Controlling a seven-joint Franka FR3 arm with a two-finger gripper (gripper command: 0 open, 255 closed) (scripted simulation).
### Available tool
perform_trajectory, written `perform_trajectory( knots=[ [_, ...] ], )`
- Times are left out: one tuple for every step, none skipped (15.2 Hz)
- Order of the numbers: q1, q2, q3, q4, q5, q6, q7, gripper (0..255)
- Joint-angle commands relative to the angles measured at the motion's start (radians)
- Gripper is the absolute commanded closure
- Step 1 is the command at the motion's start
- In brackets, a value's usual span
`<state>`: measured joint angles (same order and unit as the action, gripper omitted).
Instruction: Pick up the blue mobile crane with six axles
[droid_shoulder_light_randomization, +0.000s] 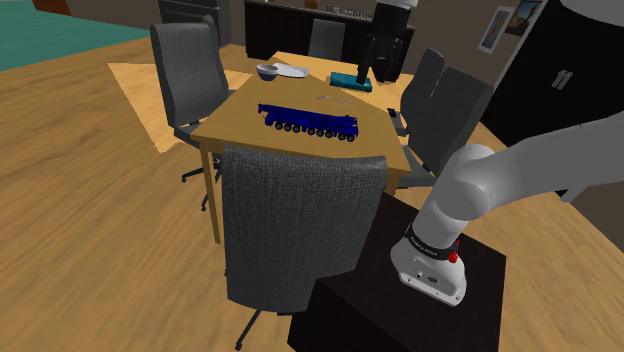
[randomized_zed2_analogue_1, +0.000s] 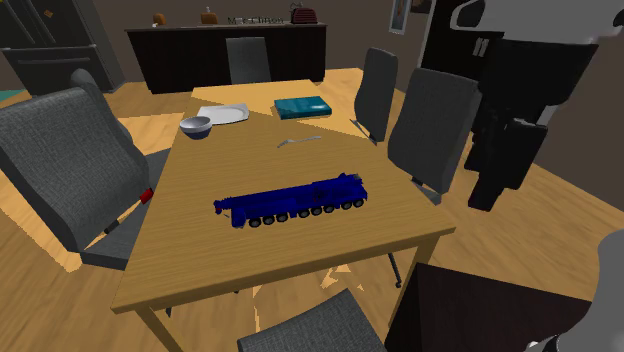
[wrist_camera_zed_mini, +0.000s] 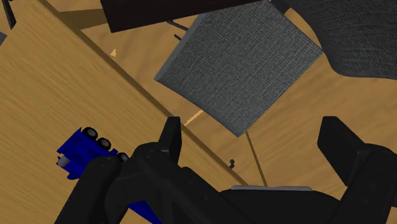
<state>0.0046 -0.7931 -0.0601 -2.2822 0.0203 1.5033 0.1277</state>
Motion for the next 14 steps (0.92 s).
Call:
perform_trajectory(
  knots=[
    [0.000, 0.000, 0.000, 0.000, 0.000, 0.000, 0.000, 0],
    [0.001, 0.018, -0.019, -0.005, -0.014, 0.019, -0.033, 0],
    [0.002, 0.037, -0.039, -0.009, -0.028, 0.039, -0.066, 0],
    [0.002, 0.057, -0.058, -0.011, -0.041, 0.059, -0.098, 0],
    [0.003, 0.079, -0.077, -0.011, -0.054, 0.079, -0.130, 0],
    [0.005, 0.103, -0.096, -0.010, -0.065, 0.099, -0.162, 0],
    [0.006, 0.127, -0.115, -0.008, -0.076, 0.119, -0.194, 0],
    [0.008, 0.153, -0.134, -0.004, -0.086, 0.139, -0.226, 0],
    [0.010, 0.181, -0.152, 0.001, -0.094, 0.159, -0.258, 0],
    [0.012, 0.209, -0.170, 0.008, -0.102, 0.179, -0.289, 0],
    [0.014, 0.239, -0.188, 0.016, -0.109, 0.199, -0.321, 0],
    [0.016, 0.270, -0.206, 0.026, -0.114, 0.218, -0.353, 0],
    [0.019, 0.302, -0.223, 0.037, -0.118, 0.237, -0.384, 0],
    [0.022, 0.335, -0.240, 0.050, -0.120, 0.256, -0.416, 0]
  ],
)
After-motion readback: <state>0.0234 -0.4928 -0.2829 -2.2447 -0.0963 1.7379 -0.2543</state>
